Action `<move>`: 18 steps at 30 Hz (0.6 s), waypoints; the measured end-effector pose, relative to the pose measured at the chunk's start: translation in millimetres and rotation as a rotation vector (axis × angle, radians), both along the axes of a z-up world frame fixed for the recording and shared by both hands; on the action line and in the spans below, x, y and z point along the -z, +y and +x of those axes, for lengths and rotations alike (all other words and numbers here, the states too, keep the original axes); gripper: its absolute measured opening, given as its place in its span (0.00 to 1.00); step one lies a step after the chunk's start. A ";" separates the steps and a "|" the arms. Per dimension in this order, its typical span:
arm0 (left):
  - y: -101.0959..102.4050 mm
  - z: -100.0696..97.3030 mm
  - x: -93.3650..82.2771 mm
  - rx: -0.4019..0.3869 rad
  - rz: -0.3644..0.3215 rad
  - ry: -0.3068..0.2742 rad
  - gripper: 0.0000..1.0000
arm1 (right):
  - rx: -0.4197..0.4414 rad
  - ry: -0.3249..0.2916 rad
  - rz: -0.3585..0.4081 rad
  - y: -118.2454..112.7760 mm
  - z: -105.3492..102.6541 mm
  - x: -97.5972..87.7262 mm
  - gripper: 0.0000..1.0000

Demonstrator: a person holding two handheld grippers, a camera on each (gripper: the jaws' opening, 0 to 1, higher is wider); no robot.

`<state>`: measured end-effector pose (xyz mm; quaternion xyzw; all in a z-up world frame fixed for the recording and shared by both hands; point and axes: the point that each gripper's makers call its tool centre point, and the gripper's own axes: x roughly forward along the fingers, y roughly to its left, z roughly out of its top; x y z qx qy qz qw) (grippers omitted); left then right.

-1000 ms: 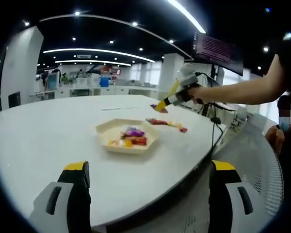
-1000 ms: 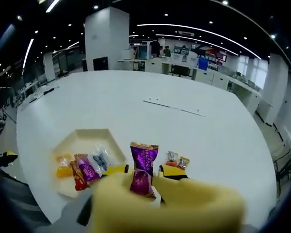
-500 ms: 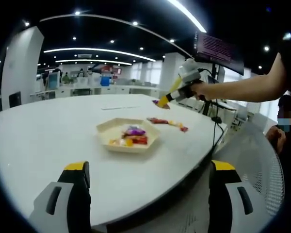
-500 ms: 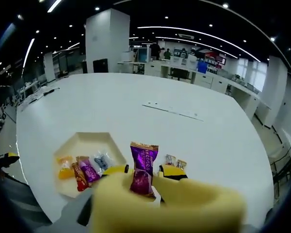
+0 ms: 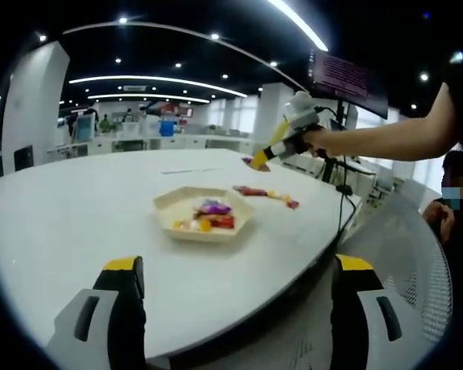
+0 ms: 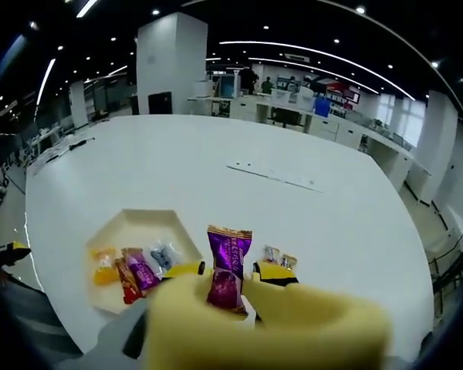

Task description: Place the target food into the container with the food tongs after gripping and lifting it, then release it inside without dropping or visibly crushing the food.

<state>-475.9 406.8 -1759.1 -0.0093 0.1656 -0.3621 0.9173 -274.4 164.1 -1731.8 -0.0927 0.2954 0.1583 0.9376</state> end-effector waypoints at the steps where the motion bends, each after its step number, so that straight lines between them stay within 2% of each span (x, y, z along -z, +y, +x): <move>1: 0.1 0.0 0.2 0.000 0.000 0.000 0.98 | -0.003 -0.002 -0.001 1.8 0.3 -0.7 0.23; 8: 0.6 0.1 -0.2 -0.003 -0.004 -0.002 0.98 | -0.019 -0.007 0.004 12.3 4.3 -5.1 0.24; 16: 1.5 1.4 -2.3 -0.014 -0.007 -0.014 0.99 | -0.042 -0.020 0.010 35.2 11.0 -11.8 0.23; 18: 0.9 1.0 -1.9 -0.012 -0.006 -0.011 0.99 | -0.048 -0.010 0.038 42.5 11.3 -11.1 0.23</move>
